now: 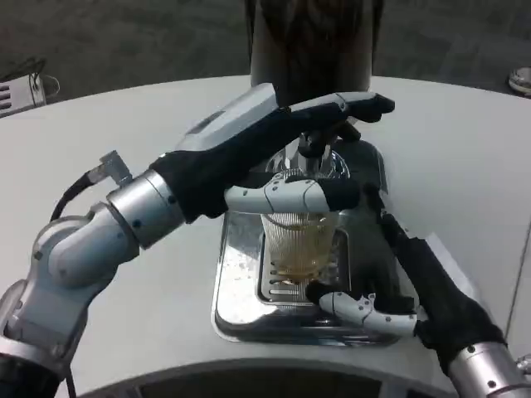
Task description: Grasp the cup under the faucet to collect the drink, then remove the cup.
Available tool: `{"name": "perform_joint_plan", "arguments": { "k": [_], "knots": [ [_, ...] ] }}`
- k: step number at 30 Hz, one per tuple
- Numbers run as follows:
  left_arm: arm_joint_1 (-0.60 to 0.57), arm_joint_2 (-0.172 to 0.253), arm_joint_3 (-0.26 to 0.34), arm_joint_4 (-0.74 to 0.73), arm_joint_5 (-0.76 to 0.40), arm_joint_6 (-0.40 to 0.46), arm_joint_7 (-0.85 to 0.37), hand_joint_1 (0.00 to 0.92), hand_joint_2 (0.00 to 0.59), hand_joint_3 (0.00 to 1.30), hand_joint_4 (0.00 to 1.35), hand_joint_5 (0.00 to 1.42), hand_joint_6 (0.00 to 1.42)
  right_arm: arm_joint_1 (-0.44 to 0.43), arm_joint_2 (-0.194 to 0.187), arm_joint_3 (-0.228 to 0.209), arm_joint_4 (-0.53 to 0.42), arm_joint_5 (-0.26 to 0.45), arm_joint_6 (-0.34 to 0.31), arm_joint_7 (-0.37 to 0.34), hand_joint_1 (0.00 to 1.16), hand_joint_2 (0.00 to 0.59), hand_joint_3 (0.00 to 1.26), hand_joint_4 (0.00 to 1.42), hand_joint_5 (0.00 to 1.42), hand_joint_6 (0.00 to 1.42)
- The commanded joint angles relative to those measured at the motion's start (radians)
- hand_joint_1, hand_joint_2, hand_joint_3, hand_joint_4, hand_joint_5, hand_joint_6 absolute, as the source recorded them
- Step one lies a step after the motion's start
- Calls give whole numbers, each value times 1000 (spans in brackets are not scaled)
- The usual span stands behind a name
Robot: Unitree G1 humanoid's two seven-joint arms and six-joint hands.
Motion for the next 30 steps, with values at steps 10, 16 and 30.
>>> {"name": "perform_joint_plan", "arguments": {
  "k": [10, 16, 30],
  "knots": [
    [71, 5, 31, 0, -14, 16, 9, 0, 60, 208, 184, 273, 310, -108, -1, 24, 114, 42, 15, -36, 805, 198, 0, 0, 0, 0],
    [109, -40, 92, -16, -36, -20, 109, 0, 66, 210, 184, 273, 322, -134, -4, 31, 146, 58, 9, -44, 805, 197, 0, 0, 0, 0],
    [240, -95, 205, -166, 38, -94, 343, 34, 124, 231, 215, 324, 378, -148, -17, 36, 183, 90, -2, -53, 796, 205, 0, 0, 0, 1]
  ]
}}
